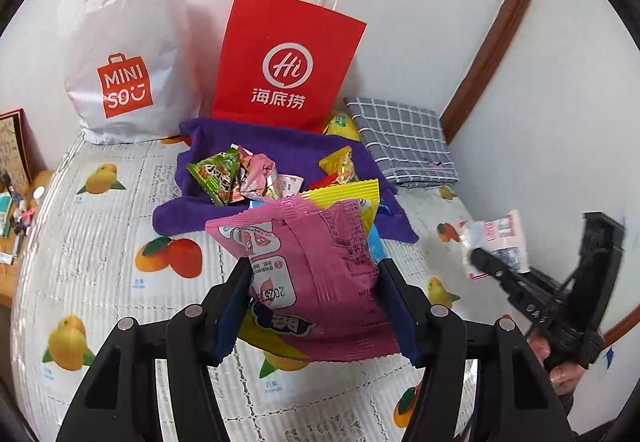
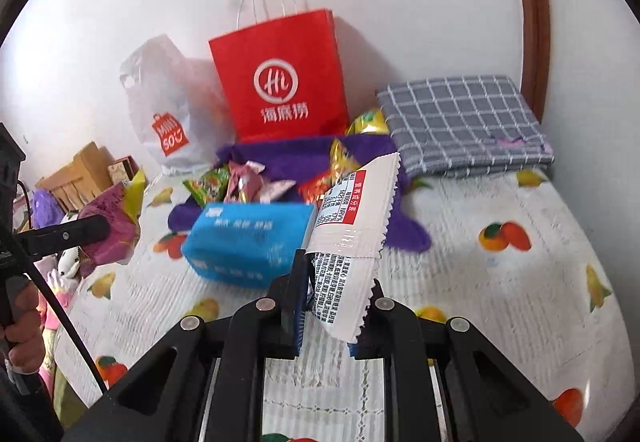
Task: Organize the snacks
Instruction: 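Carry the white sachet and pink-and-yellow bag over the purple towel with both tools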
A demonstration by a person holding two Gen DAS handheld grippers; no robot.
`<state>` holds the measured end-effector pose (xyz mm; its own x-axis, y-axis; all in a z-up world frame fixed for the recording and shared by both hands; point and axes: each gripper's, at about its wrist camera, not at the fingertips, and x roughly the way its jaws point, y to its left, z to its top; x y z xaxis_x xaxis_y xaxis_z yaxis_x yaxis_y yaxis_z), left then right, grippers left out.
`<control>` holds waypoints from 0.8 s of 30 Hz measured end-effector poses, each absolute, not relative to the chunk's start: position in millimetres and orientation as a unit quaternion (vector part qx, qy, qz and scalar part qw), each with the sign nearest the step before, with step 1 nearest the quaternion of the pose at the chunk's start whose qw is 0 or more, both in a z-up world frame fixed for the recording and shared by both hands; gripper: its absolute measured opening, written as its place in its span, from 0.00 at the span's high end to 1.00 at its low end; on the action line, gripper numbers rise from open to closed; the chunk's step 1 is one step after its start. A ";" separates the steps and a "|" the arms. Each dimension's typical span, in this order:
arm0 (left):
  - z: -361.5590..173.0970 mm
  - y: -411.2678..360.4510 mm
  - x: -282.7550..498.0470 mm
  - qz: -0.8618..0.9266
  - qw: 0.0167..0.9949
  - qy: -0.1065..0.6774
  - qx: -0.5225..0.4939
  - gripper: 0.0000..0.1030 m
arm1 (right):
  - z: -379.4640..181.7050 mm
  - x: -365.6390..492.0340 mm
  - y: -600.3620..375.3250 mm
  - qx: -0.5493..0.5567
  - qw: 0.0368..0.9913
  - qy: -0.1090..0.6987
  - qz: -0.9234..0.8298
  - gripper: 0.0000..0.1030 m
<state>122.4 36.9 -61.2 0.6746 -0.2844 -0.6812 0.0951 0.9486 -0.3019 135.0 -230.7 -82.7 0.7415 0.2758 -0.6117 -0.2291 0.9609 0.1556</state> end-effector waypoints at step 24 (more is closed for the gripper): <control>-35.9 76.1 202.7 -0.093 0.915 0.390 -0.055 0.41 | -47.3 226.4 -192.8 0.077 0.937 0.312 0.135 0.84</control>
<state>202.7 76.1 -35.9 0.6790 -0.2124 -0.7027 0.1274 0.9768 -0.1722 226.4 -192.8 -47.3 0.7687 0.3006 -0.5645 -0.2038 0.9518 0.2293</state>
